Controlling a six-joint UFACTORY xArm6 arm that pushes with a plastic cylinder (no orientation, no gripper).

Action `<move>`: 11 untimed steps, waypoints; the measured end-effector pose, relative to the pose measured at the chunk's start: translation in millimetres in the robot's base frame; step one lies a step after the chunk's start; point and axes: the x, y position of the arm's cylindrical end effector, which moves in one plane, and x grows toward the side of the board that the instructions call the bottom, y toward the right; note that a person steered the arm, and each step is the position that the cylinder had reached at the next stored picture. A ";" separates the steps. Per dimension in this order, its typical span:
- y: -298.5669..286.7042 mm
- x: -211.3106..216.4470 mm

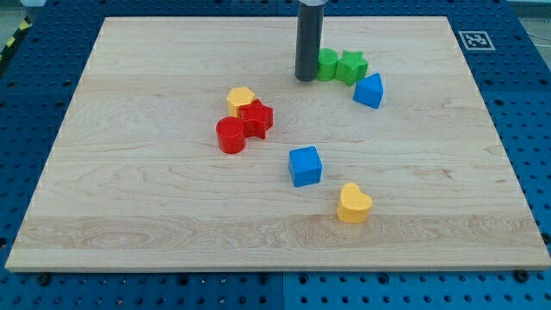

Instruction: Push the blue cube slightly towards the top of the board

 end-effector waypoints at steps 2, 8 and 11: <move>-1.0 22.7; 2.9 99.9; -42.6 154.0</move>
